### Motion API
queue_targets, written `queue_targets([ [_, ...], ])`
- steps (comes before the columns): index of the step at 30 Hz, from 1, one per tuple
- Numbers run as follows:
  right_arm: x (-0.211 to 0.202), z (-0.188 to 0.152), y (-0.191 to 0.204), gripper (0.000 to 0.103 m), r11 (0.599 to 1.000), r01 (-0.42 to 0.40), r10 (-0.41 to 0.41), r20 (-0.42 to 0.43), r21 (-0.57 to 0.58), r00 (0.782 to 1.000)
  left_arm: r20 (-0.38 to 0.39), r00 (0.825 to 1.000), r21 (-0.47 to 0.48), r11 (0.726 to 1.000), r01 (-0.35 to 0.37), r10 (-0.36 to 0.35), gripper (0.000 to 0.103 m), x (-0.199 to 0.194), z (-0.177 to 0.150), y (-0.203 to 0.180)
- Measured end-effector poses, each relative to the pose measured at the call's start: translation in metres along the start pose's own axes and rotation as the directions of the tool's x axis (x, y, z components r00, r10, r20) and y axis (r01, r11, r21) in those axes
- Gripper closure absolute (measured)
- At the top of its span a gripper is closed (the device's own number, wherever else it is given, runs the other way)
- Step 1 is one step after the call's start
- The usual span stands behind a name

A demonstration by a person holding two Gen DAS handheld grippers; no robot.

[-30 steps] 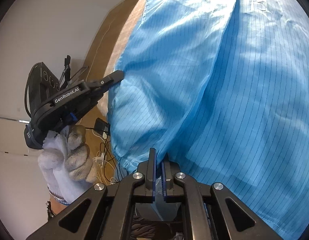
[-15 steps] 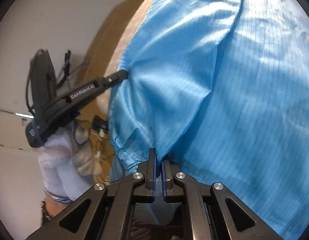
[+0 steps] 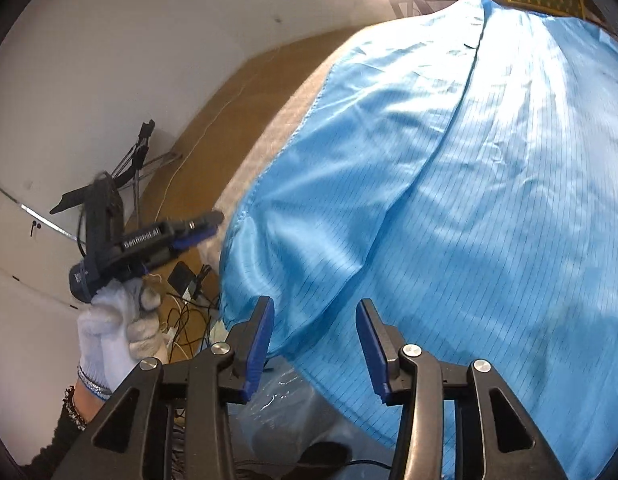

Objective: Fold large clothes

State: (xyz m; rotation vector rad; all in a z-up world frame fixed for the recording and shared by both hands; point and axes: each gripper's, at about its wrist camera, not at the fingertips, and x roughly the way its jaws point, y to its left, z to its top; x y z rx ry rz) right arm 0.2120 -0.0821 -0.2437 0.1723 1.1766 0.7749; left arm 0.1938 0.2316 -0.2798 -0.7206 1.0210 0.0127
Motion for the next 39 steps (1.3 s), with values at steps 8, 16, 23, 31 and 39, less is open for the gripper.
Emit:
queue_targets([
  [8,0.024,0.008,0.017,0.061,1.0,0.003,-0.003,-0.009,-0.02,1.0,-0.073,0.994,-0.064,0.995,0.082,-0.087,0.063,0.025,-0.002,0.0],
  [16,0.042,0.004,0.025,0.066,0.998,0.025,-0.027,-0.028,-0.054,0.999,-0.062,0.989,-0.129,0.983,0.128,-0.137,0.063,0.026,0.001,0.009],
  [23,0.064,-0.001,0.021,0.068,0.997,0.056,-0.06,-0.078,-0.049,0.995,-0.074,0.988,-0.093,0.987,0.129,-0.136,0.063,0.029,0.001,-0.001],
  [31,0.068,-0.002,0.022,0.068,0.997,0.061,-0.065,-0.078,-0.048,0.995,-0.078,0.983,-0.026,0.986,0.163,-0.164,0.1,0.033,-0.002,-0.025],
  [39,0.041,0.016,-0.009,0.063,0.987,-0.058,0.068,-0.062,0.152,0.996,0.016,0.994,0.154,0.982,0.109,-0.112,0.102,0.005,-0.011,-0.063],
])
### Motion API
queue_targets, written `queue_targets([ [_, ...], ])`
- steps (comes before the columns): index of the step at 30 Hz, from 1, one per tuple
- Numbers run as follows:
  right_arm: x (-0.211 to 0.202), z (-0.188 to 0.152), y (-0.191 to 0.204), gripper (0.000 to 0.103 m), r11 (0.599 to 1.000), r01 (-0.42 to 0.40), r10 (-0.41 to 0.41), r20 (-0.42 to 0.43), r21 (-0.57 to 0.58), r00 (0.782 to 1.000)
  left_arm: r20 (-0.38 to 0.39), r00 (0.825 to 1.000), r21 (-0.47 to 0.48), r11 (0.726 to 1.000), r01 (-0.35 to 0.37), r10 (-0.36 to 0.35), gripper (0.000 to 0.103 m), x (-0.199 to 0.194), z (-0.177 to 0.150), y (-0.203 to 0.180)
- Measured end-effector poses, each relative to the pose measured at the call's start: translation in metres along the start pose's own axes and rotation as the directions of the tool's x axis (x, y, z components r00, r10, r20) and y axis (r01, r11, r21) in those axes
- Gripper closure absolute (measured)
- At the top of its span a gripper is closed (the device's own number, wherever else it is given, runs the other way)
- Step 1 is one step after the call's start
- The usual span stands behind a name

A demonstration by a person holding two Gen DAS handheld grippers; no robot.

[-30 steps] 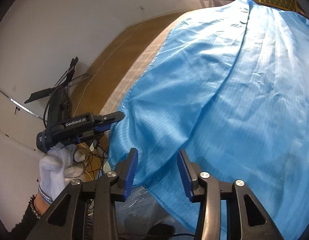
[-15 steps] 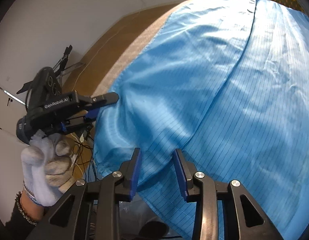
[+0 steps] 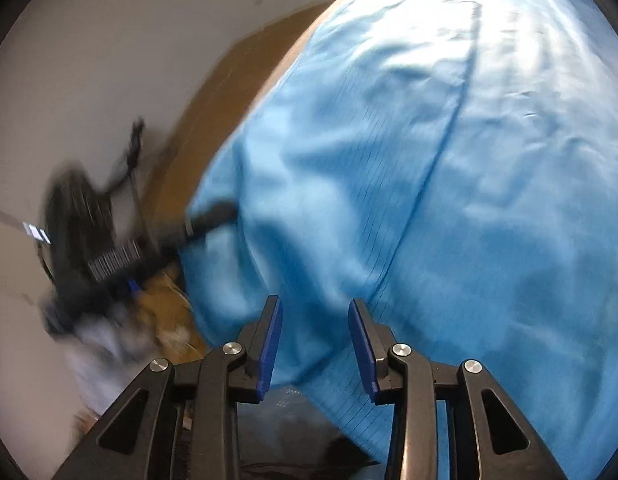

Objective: Fold large clothes

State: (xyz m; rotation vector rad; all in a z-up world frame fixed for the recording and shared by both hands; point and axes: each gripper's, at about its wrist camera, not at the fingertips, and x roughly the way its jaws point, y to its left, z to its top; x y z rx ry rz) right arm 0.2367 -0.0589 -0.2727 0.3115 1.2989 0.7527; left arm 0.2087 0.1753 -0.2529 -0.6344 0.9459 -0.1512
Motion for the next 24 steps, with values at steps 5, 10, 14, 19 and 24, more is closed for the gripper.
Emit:
queue_targets([
  [5,-0.056,0.045,0.01,0.047,0.999,0.018,-0.012,0.152,-0.036,0.988,0.032,0.999,0.09,0.995,-0.047,0.044,0.102,-0.003,-0.004,-0.02],
  [10,-0.044,0.101,0.039,0.04,0.983,0.128,-0.109,0.142,-0.134,0.984,0.047,0.997,0.143,0.987,-0.071,0.065,0.102,-0.001,-0.007,-0.038],
  [14,-0.005,0.139,0.068,0.04,0.955,0.196,-0.175,0.11,-0.224,0.978,0.046,0.997,0.159,0.985,-0.069,0.062,0.102,0.002,-0.006,-0.044],
  [19,0.047,0.172,0.089,0.04,0.935,0.243,-0.235,0.063,-0.259,0.97,0.048,0.997,0.17,0.983,-0.063,0.055,0.102,0.003,-0.004,-0.047],
  [24,0.093,0.19,0.108,0.041,0.876,0.341,-0.353,0.027,-0.342,0.935,0.049,0.997,0.172,0.983,-0.062,0.055,0.103,0.003,-0.002,-0.045],
])
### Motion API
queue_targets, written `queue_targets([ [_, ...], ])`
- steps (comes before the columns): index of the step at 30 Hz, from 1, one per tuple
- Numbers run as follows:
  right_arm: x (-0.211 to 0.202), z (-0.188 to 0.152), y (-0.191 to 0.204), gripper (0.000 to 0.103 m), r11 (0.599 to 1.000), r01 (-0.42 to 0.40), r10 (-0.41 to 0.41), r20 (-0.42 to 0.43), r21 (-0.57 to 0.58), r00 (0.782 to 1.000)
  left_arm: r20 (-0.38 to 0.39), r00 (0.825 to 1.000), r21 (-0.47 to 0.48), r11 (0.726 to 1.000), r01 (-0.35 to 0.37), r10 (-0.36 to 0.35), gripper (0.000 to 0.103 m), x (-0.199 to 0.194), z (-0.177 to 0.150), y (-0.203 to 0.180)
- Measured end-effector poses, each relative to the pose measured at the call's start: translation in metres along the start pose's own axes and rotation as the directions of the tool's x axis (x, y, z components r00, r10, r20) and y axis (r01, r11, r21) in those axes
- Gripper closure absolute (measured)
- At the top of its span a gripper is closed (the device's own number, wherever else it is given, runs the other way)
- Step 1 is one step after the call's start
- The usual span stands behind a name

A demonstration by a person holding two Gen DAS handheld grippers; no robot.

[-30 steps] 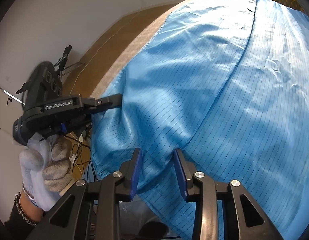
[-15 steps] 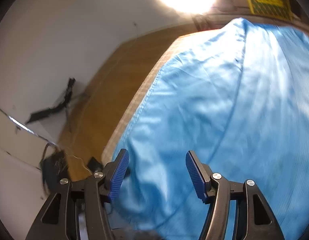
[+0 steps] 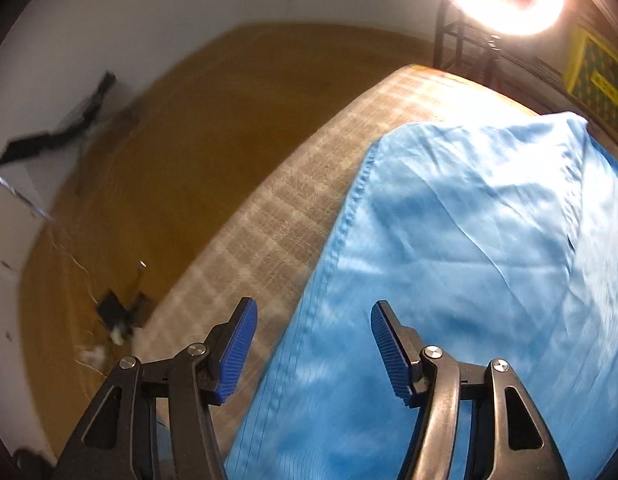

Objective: Fold large clothes

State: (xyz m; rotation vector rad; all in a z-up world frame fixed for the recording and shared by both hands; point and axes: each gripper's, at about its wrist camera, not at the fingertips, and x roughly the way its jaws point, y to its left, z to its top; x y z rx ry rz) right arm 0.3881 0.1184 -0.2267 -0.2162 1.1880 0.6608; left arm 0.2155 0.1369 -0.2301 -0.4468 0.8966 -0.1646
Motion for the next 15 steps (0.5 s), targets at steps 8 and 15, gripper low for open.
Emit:
queue_targets([
  [8,0.053,0.013,0.007,0.052,0.988,0.144,-0.15,-0.11,-0.061,0.983,-0.002,1.0,0.036,0.999,0.006,-0.006,0.103,0.001,0.0,-0.005],
  [15,0.066,0.007,-0.004,0.101,0.983,0.18,-0.184,-0.127,-0.047,0.975,-0.005,1.0,0.044,0.999,-0.001,0.001,0.103,0.001,-0.002,-0.011],
])
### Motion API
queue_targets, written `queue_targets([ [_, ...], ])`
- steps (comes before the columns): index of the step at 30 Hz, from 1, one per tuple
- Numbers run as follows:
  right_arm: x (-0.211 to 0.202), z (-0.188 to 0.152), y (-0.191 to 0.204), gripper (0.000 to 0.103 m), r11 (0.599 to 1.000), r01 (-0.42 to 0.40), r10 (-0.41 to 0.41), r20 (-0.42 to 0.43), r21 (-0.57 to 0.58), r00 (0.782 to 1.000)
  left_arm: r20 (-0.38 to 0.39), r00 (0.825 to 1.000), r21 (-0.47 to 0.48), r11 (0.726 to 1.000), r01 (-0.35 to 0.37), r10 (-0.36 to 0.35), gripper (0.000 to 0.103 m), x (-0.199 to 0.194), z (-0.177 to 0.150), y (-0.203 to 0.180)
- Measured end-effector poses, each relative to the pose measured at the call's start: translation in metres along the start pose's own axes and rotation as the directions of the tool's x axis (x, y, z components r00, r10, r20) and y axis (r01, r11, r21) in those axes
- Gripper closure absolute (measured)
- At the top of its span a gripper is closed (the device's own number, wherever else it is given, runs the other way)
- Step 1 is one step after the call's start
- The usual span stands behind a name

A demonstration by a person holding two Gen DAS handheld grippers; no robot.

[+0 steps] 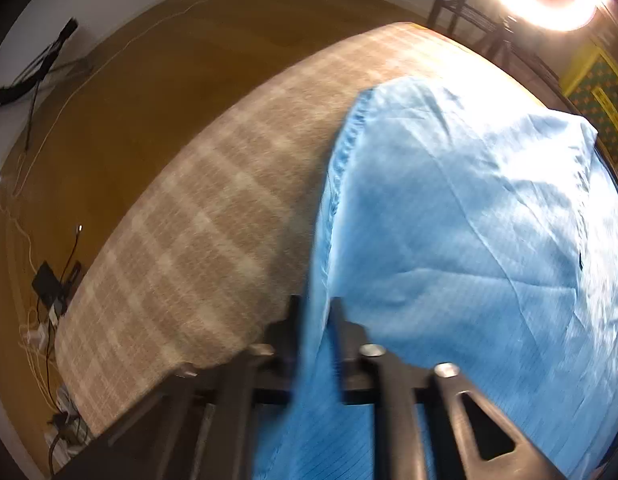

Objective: Fold large clothes

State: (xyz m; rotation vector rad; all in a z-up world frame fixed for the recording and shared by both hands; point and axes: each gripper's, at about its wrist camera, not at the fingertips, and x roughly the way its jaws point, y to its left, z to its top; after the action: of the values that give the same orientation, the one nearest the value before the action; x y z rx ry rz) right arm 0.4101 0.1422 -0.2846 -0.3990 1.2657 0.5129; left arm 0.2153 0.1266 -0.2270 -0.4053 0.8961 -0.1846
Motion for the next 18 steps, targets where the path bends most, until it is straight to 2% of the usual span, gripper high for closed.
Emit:
queue_targets([
  [3,-0.009,-0.005,-0.016,0.103,0.997,-0.059,0.057,0.042,0.046,0.997,0.012,1.0,0.016,1.0,0.0,0.0,0.103,-0.004,0.0,-0.003],
  [8,-0.035,-0.02,-0.051,0.103,0.979,-0.164,0.148,0.134,0.12,0.98,0.032,0.999,0.069,0.998,0.002,-0.004,0.103,-0.012,-0.001,-0.023],
  [12,-0.061,-0.034,-0.081,0.103,0.952,-0.256,0.216,0.226,0.165,0.95,0.05,0.999,0.122,0.993,0.009,-0.015,0.103,-0.019,-0.002,-0.046],
  [18,-0.099,-0.068,-0.128,0.103,0.904,-0.34,0.243,0.343,0.258,0.907,0.049,0.998,0.202,0.979,0.027,-0.037,0.103,-0.021,-0.007,-0.083],
])
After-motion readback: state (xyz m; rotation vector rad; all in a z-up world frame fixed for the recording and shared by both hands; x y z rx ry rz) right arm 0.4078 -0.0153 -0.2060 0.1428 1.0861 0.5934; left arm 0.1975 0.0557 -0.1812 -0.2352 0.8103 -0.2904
